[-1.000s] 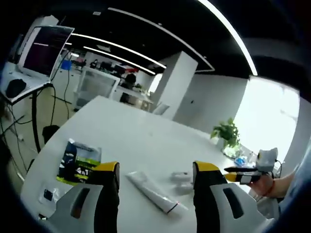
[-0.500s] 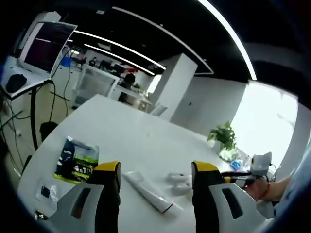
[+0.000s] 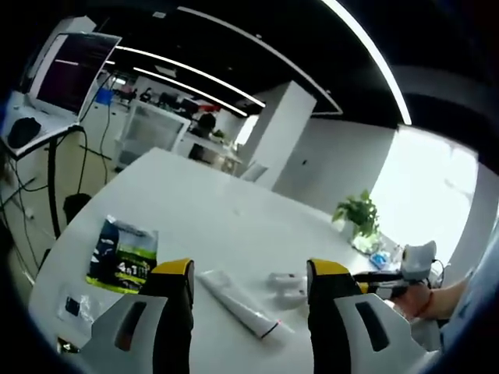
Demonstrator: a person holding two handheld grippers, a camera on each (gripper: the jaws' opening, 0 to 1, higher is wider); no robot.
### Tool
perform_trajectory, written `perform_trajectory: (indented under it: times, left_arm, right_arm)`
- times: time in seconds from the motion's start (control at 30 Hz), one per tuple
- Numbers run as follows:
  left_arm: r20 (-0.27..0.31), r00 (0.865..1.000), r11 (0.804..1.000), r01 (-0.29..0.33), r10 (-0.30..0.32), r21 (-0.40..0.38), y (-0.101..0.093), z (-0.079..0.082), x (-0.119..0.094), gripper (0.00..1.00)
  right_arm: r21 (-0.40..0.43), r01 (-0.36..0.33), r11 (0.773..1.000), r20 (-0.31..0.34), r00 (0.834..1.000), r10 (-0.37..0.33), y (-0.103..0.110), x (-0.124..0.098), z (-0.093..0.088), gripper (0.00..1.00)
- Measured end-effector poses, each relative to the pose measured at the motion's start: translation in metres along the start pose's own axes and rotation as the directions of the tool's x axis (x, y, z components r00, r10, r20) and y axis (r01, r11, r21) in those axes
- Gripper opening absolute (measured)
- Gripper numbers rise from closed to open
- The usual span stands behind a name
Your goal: Arrange the skincare products in the storage area until every visible bottle or jar stands upright without overlapping.
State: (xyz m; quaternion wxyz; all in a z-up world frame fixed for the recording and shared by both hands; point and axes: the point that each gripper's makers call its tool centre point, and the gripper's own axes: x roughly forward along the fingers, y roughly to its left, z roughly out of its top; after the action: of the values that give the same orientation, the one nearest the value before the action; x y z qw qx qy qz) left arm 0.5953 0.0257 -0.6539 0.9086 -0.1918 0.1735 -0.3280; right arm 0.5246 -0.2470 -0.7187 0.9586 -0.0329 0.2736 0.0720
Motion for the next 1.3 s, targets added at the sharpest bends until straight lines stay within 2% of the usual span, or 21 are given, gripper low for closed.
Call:
perform_trajectory:
  times: [0.27, 0.47, 0.63, 0.83, 1.03, 1.2, 1.3]
  left_arm:
    - [-0.014, 1.000, 1.000, -0.001, 0.001, 0.001, 0.000, -0.003, 0.002, 0.53]
    - [-0.042, 0.999, 0.999, -0.006, 0.008, 0.041, -0.002, -0.009, 0.003, 0.53]
    - [-0.052, 0.999, 0.998, -0.006, 0.009, 0.063, -0.002, -0.011, 0.004, 0.52]
    - [-0.055, 0.998, 1.000, 0.009, -0.008, 0.018, -0.003, -0.012, 0.004, 0.51]
    - [-0.037, 0.999, 1.000, 0.018, -0.019, -0.015, -0.005, -0.010, 0.002, 0.50]
    - [-0.052, 0.999, 1.000, 0.014, -0.014, -0.003, -0.005, -0.013, 0.003, 0.49]
    - [-0.061, 0.998, 1.000, 0.016, -0.016, 0.004, -0.006, -0.016, 0.003, 0.49]
  right_arm:
    - [-0.044, 0.017, 0.999, -0.004, 1.000, -0.017, -0.004, 0.001, -0.002, 0.38]
    - [-0.116, 0.042, 0.992, 0.024, 0.999, -0.039, -0.004, -0.001, 0.005, 0.37]
    - [-0.145, 0.054, 0.988, 0.051, 0.998, -0.047, -0.004, -0.004, 0.011, 0.37]
    - [-0.136, 0.070, 0.988, 0.065, 0.996, -0.061, -0.008, -0.005, 0.014, 0.37]
    - [-0.226, 0.099, 0.969, 0.092, 0.993, -0.080, -0.005, -0.007, 0.020, 0.37]
    - [-0.262, 0.098, 0.960, 0.098, 0.992, -0.075, 0.000, -0.008, 0.022, 0.37]
    - [-0.246, 0.098, 0.964, 0.100, 0.992, -0.076, -0.002, -0.009, 0.023, 0.37]
